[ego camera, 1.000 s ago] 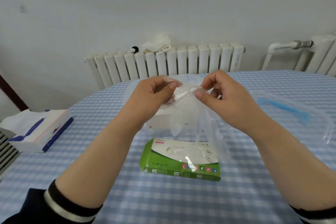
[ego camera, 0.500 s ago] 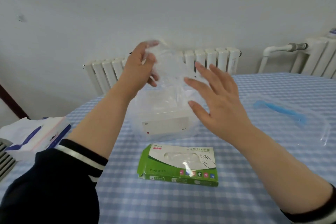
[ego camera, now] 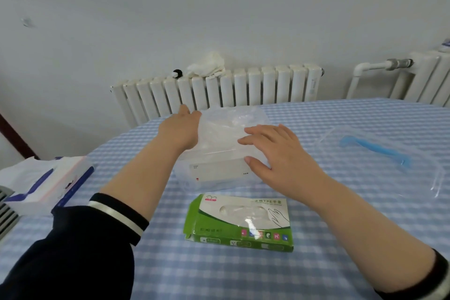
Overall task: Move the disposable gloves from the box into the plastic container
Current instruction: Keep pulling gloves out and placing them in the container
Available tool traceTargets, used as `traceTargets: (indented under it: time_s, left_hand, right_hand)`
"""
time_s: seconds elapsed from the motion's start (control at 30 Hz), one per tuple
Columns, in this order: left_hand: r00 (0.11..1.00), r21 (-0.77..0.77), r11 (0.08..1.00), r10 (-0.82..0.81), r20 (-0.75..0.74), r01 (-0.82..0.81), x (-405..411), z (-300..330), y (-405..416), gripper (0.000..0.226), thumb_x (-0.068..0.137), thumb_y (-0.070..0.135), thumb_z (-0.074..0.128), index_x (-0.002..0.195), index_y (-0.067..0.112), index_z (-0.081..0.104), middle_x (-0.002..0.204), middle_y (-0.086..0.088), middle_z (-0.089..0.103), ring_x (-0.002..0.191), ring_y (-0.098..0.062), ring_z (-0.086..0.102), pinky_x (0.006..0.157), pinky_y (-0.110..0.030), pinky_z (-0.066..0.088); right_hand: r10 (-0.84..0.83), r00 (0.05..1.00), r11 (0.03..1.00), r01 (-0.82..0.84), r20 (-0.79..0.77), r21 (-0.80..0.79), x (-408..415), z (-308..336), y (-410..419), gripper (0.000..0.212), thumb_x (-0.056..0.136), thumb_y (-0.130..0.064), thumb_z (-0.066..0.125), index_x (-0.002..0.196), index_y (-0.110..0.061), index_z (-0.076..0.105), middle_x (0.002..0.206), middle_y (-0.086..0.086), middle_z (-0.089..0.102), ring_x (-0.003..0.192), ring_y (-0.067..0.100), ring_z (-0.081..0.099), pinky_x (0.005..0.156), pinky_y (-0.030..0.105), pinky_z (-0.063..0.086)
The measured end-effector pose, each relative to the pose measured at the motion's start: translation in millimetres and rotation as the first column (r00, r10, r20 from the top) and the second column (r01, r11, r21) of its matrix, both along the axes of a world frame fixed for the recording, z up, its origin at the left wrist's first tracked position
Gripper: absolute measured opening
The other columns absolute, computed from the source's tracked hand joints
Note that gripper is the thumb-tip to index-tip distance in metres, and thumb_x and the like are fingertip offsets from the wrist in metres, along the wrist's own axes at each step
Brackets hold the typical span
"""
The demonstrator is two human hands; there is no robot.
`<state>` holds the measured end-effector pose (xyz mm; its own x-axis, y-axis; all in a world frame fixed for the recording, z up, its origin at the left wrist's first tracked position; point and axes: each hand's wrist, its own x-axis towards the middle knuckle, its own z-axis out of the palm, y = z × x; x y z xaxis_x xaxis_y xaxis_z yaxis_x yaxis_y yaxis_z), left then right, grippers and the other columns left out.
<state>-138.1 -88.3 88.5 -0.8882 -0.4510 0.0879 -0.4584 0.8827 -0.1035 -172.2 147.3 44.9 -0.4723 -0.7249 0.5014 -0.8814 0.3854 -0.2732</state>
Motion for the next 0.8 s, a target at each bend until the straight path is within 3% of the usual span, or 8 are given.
traceTargets:
  time_s: [0.07,0.17,0.23,0.3,0.4,0.53,0.67,0.8]
  left_hand:
    - [1.0,-0.175,0.985,0.01,-0.012,-0.011,2,4,6,0.049,0.09,0.003,0.045,0.138,0.016,0.043,0.142,-0.01,0.029,0.119,-0.031,0.039,0.078,-0.035,0.042]
    - [0.991,-0.327,0.945,-0.059,-0.118,0.017,4,13,15,0.044,0.088,0.003,0.047,0.131,0.012,0.05,0.137,-0.012,0.034,0.119,-0.032,0.037,0.08,-0.033,0.036]
    - [0.976,-0.21,0.975,-0.115,-0.182,0.076,2,20,23,0.045,0.09,0.002,0.046,0.133,0.015,0.049,0.134,-0.011,0.037,0.117,-0.031,0.04,0.082,-0.034,0.04]
    - [0.981,0.002,0.99,-0.142,-0.134,0.144,-6,24,30,0.047,0.093,0.011,0.053,0.138,0.024,0.045,0.139,-0.008,0.034,0.122,-0.028,0.039,0.085,-0.034,0.04]
    - [0.97,0.148,0.977,-0.176,0.169,0.151,-24,18,32,0.059,0.092,0.035,0.064,0.144,0.035,0.037,0.148,-0.005,0.026,0.134,-0.031,0.032,0.103,-0.042,0.036]
    - [0.879,0.305,0.948,-0.223,0.421,0.094,-36,0,21,0.056,0.096,0.018,0.053,0.146,0.037,0.035,0.15,-0.001,0.032,0.126,-0.027,0.044,0.098,-0.04,0.048]
    - [0.893,0.37,0.918,-0.281,0.352,0.143,-34,3,24,0.057,0.095,0.006,0.051,0.146,0.029,0.039,0.145,0.001,0.044,0.122,-0.02,0.049,0.097,-0.033,0.048]
    - [0.943,0.391,0.896,-0.291,0.161,0.21,-17,21,28,0.052,0.092,0.004,0.059,0.14,0.021,0.048,0.137,0.004,0.055,0.122,-0.014,0.052,0.093,-0.023,0.04]
  right_hand:
    - [0.0,1.0,0.999,0.0,0.002,-0.037,0,2,1,0.042,0.091,-0.042,0.042,0.128,-0.027,0.057,0.139,-0.006,0.05,0.132,0.013,0.039,0.115,0.034,0.008]
    - [0.002,1.0,0.994,-0.002,-0.004,-0.112,0,4,1,0.037,0.091,-0.033,0.049,0.125,-0.023,0.06,0.135,-0.004,0.054,0.126,0.011,0.04,0.114,0.034,0.014]
    - [0.005,1.0,0.99,-0.009,-0.024,-0.137,0,5,0,0.035,0.091,-0.031,0.05,0.123,-0.022,0.061,0.132,-0.003,0.056,0.122,0.009,0.04,0.111,0.033,0.019]
    - [0.002,0.999,0.99,-0.008,-0.042,-0.143,0,6,0,0.034,0.091,-0.032,0.05,0.121,-0.021,0.062,0.129,-0.002,0.057,0.12,0.011,0.043,0.107,0.027,0.02]
    - [0.003,1.0,0.994,-0.006,-0.022,-0.113,2,8,2,0.033,0.093,-0.031,0.052,0.123,-0.024,0.059,0.129,-0.005,0.055,0.121,0.013,0.046,0.103,0.024,0.024]
    - [0.08,0.984,0.996,-0.075,0.157,-0.038,8,19,7,0.027,0.094,-0.035,0.058,0.121,-0.034,0.058,0.112,-0.022,0.054,0.099,-0.001,0.047,0.088,0.02,0.036]
    - [0.132,0.872,0.968,-0.215,0.471,0.126,11,25,9,0.021,0.087,-0.043,0.066,0.108,-0.04,0.062,0.086,-0.017,0.06,0.076,-0.001,0.053,0.075,0.021,0.045]
    - [0.08,0.871,0.866,-0.301,0.484,0.4,14,13,2,0.034,0.085,-0.049,0.067,0.117,-0.042,0.057,0.097,-0.019,0.056,0.078,-0.008,0.049,0.07,0.017,0.037]
